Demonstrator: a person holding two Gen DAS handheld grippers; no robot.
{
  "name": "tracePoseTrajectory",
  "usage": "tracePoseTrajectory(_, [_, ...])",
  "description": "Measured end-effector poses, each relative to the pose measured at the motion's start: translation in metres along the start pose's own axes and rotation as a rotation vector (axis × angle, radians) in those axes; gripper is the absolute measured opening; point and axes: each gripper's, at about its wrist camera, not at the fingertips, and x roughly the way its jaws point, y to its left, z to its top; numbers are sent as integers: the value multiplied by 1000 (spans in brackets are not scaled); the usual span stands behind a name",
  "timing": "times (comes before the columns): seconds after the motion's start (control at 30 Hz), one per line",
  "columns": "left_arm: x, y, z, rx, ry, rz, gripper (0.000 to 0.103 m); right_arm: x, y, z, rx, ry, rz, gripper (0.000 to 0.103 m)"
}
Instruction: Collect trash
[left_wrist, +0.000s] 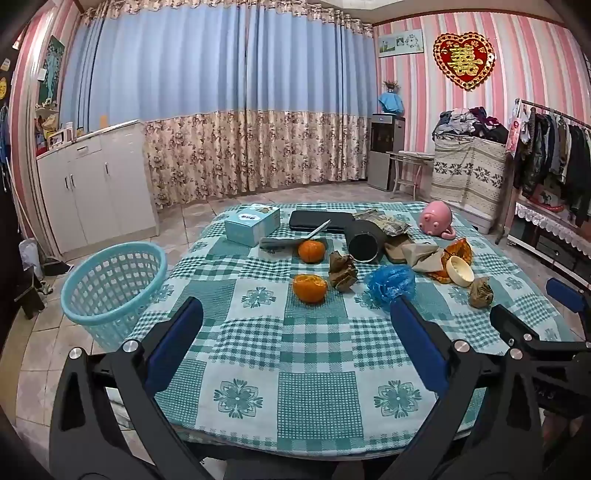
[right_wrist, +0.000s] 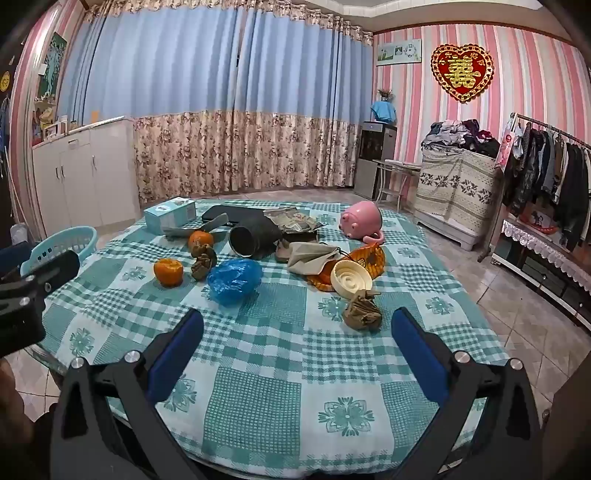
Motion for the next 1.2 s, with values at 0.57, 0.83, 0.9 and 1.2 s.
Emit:
tracePoseTrajectory(0.57, [3,-3,-4,-3,3,-36,98,-9,-2,3,2,-13,-16,99])
tracePoseTrajectory(0.83, [1,-3,-4,-4,-3,-44,98,-11,-3,3,3,-19,-20,99])
tracePoseTrajectory(0.9, [1,-3,-4,-3,-4,-43,98,-10,-3,3,3,-19,-20,99])
tracePoseTrajectory(1.2, [0,-2,-3,-3,-8,-38,98,-10,-2,2,3,-21,-20,99])
